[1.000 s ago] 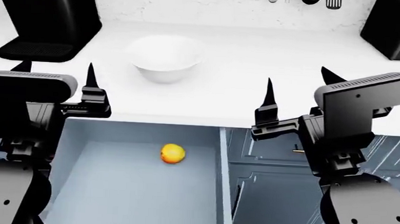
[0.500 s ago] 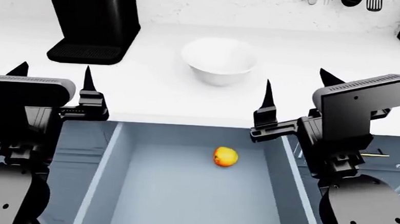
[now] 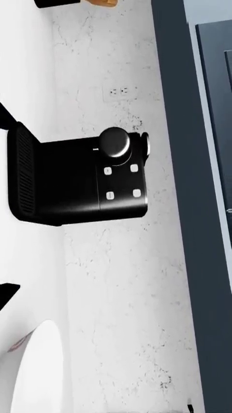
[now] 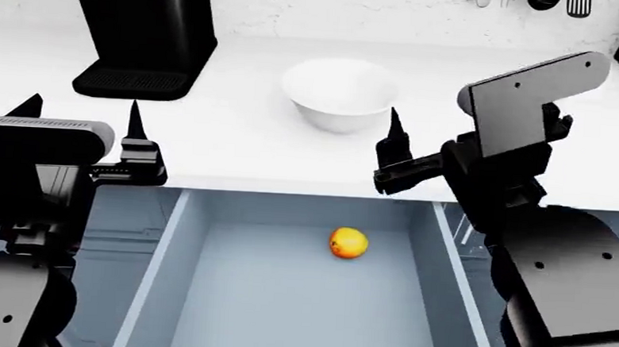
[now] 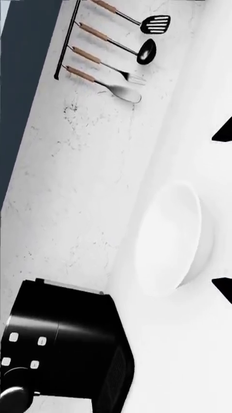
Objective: Place the bar in the bowl and close the drawer.
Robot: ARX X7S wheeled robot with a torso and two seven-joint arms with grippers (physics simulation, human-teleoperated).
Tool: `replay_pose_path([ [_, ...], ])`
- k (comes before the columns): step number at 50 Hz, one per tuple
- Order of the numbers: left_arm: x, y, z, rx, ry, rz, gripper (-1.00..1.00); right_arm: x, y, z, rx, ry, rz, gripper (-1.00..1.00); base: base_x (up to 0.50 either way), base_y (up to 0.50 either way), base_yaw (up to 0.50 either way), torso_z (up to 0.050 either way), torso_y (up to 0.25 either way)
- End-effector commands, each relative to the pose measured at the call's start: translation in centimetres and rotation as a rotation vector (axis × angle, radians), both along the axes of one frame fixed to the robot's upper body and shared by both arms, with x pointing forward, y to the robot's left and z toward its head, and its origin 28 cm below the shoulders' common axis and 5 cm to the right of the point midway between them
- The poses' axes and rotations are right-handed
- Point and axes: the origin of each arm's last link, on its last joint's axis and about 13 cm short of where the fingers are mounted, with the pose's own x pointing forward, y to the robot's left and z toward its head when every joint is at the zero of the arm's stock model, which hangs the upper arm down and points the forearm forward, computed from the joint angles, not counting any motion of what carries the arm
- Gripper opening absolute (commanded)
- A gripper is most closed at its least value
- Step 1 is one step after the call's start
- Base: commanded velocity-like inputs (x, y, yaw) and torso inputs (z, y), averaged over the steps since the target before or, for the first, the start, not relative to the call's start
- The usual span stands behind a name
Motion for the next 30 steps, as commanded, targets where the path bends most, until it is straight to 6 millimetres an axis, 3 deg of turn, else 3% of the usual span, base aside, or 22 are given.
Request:
replay_pose_path([
  [1, -0.3, 0.0, -0.7, 0.006, 0.031, -0.005, 1.0, 2.4, 0.4, 3.2, -0.151, 0.185, 0.193, 1.0, 0.0, 0.0, 0.0, 0.0, 0.0],
  [8, -0.3, 0.0, -0.3, 0.009, 0.029, -0.008, 1.0, 2.7, 2.7, 3.5, -0.393, 0.413, 0.569, 1.0, 0.0, 0.0, 0.0, 0.0, 0.0],
  [17, -0.3, 0.0, 0.0, 0.013, 0.026, -0.011, 1.0, 1.3, 4.0, 4.2, -0.513, 0.64, 0.993, 1.0, 0.0, 0.0, 0.0, 0.0, 0.0],
  [24, -0.4, 0.0, -0.4, 0.012, 0.031, -0.012, 1.0, 1.1, 5.5, 3.2, -0.708, 0.879, 1.074, 1.0, 0.0, 0.0, 0.0, 0.0, 0.0],
  [30, -0.6, 0.2, -0.6, 0.012, 0.032, -0.004, 1.0, 1.6, 6.7, 1.5, -0.86, 0.961, 1.106, 1.0, 0.0, 0.0, 0.0, 0.0, 0.0],
])
